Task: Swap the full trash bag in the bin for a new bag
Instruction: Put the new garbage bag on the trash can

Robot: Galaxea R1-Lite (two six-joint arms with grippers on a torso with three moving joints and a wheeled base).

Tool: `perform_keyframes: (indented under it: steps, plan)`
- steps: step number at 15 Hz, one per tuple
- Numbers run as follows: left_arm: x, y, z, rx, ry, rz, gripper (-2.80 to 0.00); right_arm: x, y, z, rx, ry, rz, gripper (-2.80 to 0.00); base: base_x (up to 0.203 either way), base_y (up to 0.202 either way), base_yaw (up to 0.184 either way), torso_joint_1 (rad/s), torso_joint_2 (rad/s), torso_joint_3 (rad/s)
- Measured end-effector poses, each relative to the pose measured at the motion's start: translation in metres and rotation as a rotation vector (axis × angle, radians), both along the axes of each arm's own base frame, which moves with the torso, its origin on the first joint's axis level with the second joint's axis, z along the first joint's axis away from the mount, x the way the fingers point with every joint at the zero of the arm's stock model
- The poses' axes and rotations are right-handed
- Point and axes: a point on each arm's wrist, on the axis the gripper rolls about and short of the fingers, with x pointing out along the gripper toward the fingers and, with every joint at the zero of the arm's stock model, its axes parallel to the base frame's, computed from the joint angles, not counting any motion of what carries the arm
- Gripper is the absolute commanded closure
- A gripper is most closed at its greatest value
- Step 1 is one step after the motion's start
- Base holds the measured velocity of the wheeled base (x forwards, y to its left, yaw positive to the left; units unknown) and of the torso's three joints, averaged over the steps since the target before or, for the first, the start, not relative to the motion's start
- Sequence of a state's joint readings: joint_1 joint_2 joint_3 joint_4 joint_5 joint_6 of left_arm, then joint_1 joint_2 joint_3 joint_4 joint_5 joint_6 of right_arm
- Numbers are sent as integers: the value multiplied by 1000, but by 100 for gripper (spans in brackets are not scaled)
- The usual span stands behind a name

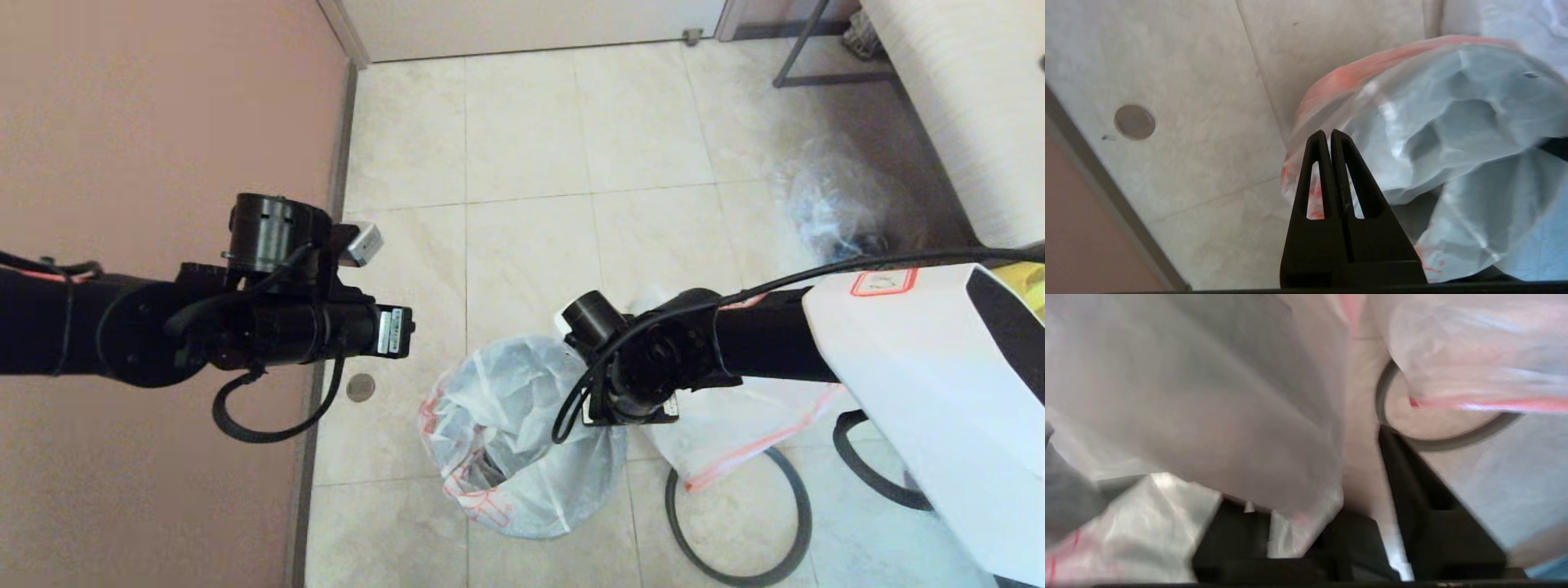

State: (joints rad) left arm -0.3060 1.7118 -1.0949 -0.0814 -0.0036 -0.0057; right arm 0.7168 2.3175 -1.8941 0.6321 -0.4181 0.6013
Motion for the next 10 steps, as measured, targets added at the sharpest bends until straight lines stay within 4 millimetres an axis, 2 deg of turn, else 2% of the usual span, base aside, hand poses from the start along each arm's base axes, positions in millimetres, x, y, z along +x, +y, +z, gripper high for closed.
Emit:
perform_keyframes:
  steps: [7,8,10]
  plan:
    - [-12,2,15,-8,-26,-5,0,-45,-5,52,11,13,72,-280,0,0,0,0,0,0]
    - [-13,3,17,-6,-17,-4,0,-52,-9,55,-11,45,79,0,0,0,0,0,0,0]
    - [-14,3,23,-16,-10,0,0,-59,-14,61,-28,78,96,0,0,0,0,0,0,0]
